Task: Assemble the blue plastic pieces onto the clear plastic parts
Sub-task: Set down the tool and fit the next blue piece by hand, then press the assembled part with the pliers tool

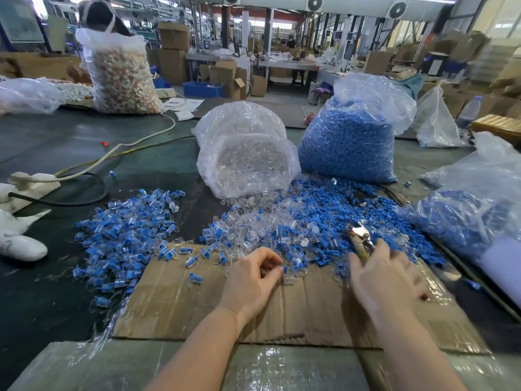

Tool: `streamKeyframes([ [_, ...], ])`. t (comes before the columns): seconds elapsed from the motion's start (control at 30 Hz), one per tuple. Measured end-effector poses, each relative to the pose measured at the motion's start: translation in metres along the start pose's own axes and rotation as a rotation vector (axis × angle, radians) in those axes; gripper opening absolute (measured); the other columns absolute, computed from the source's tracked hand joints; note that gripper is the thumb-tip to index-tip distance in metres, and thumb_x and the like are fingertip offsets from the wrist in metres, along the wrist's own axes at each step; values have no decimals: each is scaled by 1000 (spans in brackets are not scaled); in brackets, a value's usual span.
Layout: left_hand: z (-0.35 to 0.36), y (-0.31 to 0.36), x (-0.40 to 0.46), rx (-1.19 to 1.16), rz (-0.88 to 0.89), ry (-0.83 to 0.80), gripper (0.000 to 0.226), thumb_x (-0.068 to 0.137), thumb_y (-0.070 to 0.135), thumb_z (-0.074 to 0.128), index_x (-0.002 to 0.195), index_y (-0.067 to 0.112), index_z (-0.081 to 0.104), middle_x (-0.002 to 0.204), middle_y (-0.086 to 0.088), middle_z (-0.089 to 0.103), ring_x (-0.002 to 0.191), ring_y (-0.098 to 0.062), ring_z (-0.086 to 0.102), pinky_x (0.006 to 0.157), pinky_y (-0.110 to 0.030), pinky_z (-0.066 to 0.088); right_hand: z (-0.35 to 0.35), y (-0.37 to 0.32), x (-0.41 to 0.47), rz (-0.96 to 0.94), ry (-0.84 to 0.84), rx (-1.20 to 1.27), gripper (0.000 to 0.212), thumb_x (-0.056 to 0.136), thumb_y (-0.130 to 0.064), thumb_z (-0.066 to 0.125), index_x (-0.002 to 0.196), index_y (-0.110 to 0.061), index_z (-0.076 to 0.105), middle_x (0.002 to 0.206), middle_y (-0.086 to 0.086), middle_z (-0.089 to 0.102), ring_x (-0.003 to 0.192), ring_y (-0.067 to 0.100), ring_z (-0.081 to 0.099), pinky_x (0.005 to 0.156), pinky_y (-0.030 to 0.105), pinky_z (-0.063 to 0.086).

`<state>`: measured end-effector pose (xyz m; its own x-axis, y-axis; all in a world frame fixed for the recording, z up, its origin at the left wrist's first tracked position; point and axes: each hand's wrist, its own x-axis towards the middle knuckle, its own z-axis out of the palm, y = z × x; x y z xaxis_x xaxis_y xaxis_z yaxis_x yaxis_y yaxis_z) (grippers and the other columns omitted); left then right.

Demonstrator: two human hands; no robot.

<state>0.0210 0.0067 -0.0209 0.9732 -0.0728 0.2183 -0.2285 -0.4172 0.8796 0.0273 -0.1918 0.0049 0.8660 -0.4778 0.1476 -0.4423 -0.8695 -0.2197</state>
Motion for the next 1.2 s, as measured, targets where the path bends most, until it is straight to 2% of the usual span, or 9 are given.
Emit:
streamKeyframes([
  [0.07, 0, 0, 0, 7, 1, -3, 21, 85, 12, 64, 81, 32, 56, 81, 10, 63, 76, -1, 59, 70, -7, 46, -1, 11, 10, 63, -168, -103, 75, 88, -66, 29, 146, -20, 15, 146, 15, 32, 134, 33, 29, 107, 57, 20],
  [0.13, 0, 0, 0, 8, -1, -4, 20, 85, 12, 63, 83, 30, 57, 82, 10, 63, 77, -1, 59, 70, -7, 45, 1, 18, 17, 77, -244, -127, 74, 88, -65, 31, 146, -22, 15, 148, 12, 31, 133, 30, 30, 106, 56, 21],
  [0.3, 0, 0, 0, 3, -18, -11, 20, 86, 11, 63, 83, 30, 56, 83, 8, 64, 77, -3, 59, 70, -7, 46, 1, 15, 21, 63, -196, -93, 51, 86, -46, 48, 126, -14, 40, 135, 16, 40, 125, 33, 36, 101, 50, 31],
  [0.43, 0, 1, 2, -31, -49, -11, 18, 86, 9, 61, 83, 27, 57, 81, 5, 63, 74, -2, 59, 67, -7, 46, -10, 10, 17, 83, -164, -19, 36, 86, -41, 50, 106, -11, 44, 122, 18, 45, 116, 33, 40, 93, 46, 36],
  [0.6, -3, 2, 8, -287, -191, 27, 11, 85, 4, 62, 84, 15, 61, 75, -2, 64, 60, -2, 60, 58, -14, 49, -30, 0, -9, -176, -105, 173, 23, 88, -36, 48, 100, -17, 42, 92, 4, 47, 87, 23, 44, 72, 32, 36],
  [0.7, -7, 4, 13, -533, -359, 56, 7, 86, 4, 61, 89, 10, 62, 71, -6, 67, 59, -15, 62, 52, -28, 51, -43, -13, -31, -299, -294, 360, 12, 87, -32, 52, 91, -22, 47, 83, -5, 49, 76, 14, 48, 60, 29, 33],
  [0.8, -12, 8, 20, -631, -440, 126, 6, 85, 4, 63, 88, 9, 63, 70, -6, 67, 53, -15, 60, 45, -28, 47, -45, -26, -42, -330, -512, 494, 10, 85, -25, 53, 78, -20, 49, 76, -4, 47, 70, 15, 45, 58, 29, 32],
  [0.9, -15, 13, 25, -647, -446, 168, 6, 84, 0, 62, 84, 7, 63, 64, -4, 66, 46, -8, 59, 43, -21, 48, -41, -35, -47, -306, -656, 588, 16, 85, -19, 52, 73, -12, 46, 76, 6, 46, 72, 22, 45, 68, 34, 37],
  [1.2, -21, 15, 30, -562, -489, 253, 4, 85, 0, 61, 85, 4, 62, 66, -8, 64, 52, -12, 58, 50, -22, 51, -45, -40, -50, -246, -876, 777, 14, 81, -4, 47, 71, -12, 46, 66, 6, 50, 62, 21, 48, 54, 27, 40],
])
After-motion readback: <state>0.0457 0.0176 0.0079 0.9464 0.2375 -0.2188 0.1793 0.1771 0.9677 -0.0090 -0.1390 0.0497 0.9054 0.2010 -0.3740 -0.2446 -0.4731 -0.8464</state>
